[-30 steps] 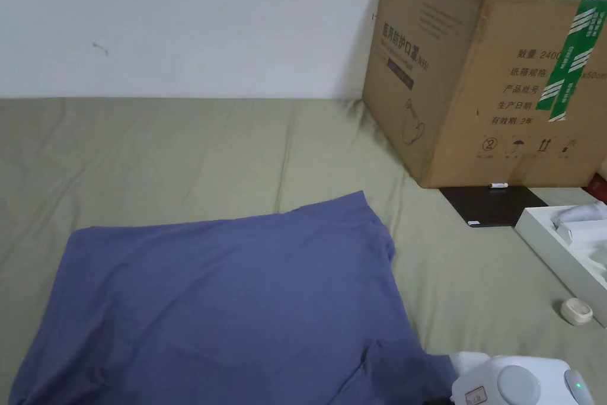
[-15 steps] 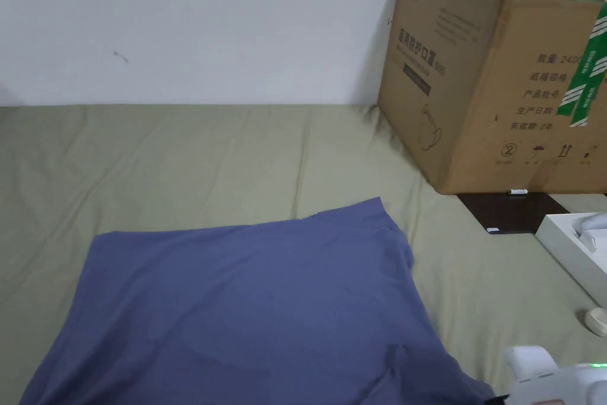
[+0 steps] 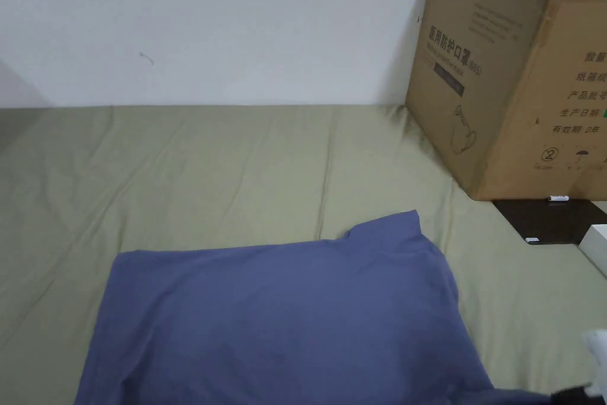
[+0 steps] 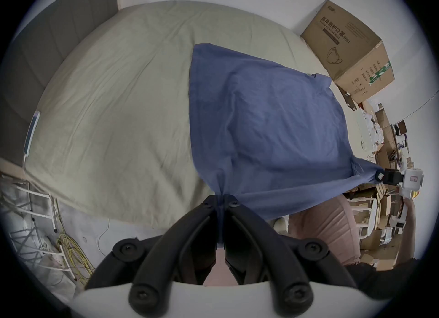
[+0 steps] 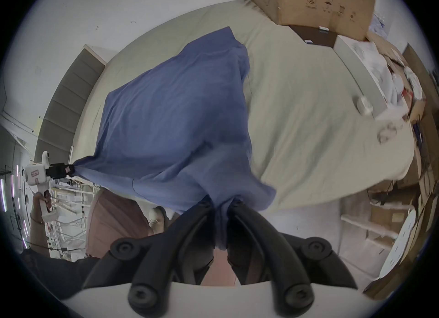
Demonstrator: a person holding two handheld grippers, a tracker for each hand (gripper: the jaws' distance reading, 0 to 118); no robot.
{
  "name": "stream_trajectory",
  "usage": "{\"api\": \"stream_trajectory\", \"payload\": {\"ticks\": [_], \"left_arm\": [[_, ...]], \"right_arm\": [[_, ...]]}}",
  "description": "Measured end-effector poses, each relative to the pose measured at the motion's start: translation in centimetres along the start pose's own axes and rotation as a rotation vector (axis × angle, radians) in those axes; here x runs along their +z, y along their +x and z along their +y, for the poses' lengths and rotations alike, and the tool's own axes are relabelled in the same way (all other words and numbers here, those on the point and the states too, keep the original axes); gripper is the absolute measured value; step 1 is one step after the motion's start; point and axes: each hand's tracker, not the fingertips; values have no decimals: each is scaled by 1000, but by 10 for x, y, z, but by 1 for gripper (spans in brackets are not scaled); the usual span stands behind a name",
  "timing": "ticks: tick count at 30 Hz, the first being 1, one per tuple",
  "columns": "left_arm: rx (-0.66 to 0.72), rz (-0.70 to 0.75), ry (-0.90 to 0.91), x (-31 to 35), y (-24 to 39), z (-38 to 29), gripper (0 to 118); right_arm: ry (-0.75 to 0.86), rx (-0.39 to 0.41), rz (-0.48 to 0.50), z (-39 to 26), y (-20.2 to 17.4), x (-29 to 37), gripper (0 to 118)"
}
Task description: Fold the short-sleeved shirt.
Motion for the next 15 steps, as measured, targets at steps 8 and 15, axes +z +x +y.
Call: {"api": "stream_trajectory", "payload": {"ticks": [8,15], "left_arm": [[32,14,-111,-68,-6,123,3],[82,54,-113,-122,-12,151,72]], "right_arm": [[-67,-29,-17,156,-11,-71,8],[-47,-100,-101,190,-19,-151,14]]}}
